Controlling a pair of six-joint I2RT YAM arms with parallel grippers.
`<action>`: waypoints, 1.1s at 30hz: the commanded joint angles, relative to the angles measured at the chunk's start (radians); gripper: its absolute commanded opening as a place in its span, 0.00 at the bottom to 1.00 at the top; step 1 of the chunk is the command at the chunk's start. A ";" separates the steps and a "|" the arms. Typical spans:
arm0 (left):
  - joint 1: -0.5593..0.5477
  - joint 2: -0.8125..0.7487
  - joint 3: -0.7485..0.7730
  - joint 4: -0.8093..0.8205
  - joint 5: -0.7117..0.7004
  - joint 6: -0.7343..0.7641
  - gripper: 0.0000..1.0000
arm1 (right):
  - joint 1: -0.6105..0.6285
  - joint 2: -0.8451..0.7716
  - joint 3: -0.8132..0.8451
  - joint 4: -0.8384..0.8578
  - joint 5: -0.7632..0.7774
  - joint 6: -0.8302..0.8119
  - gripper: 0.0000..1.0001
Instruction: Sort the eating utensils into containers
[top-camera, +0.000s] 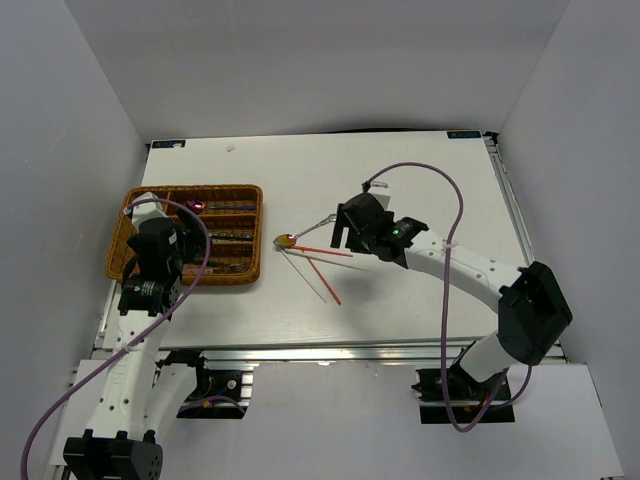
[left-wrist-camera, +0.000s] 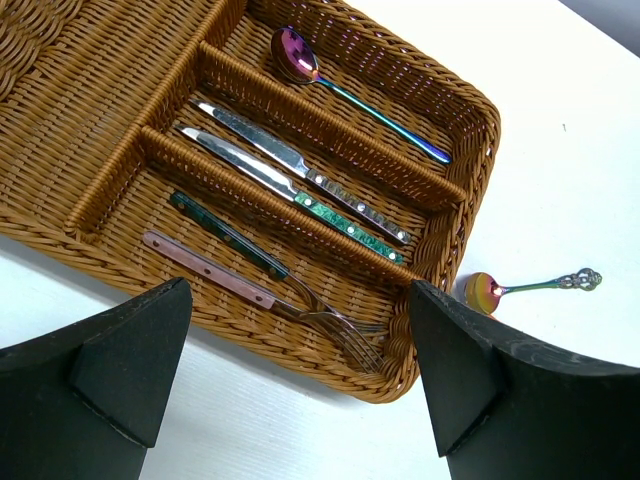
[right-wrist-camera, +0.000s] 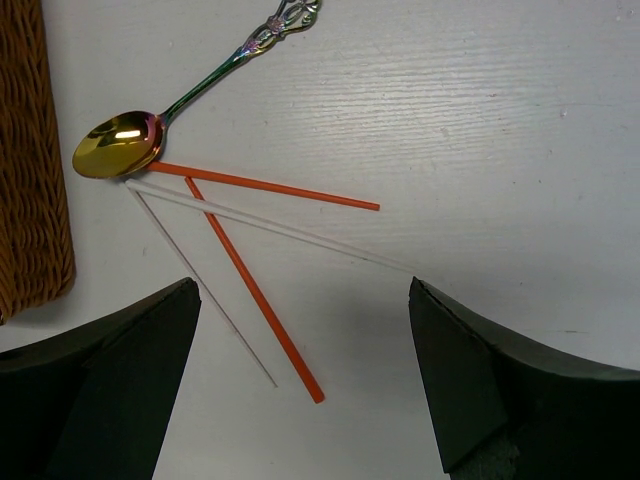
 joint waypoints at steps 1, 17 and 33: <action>-0.003 -0.019 -0.006 0.008 0.003 0.012 0.98 | 0.001 -0.064 -0.034 0.036 0.004 0.022 0.89; -0.003 0.008 -0.010 0.017 0.030 0.021 0.98 | -0.033 -0.192 -0.098 0.008 0.015 -0.035 0.89; -0.003 0.019 -0.020 0.034 0.081 0.025 0.98 | -0.045 -0.382 -0.243 -0.030 -0.005 -0.067 0.89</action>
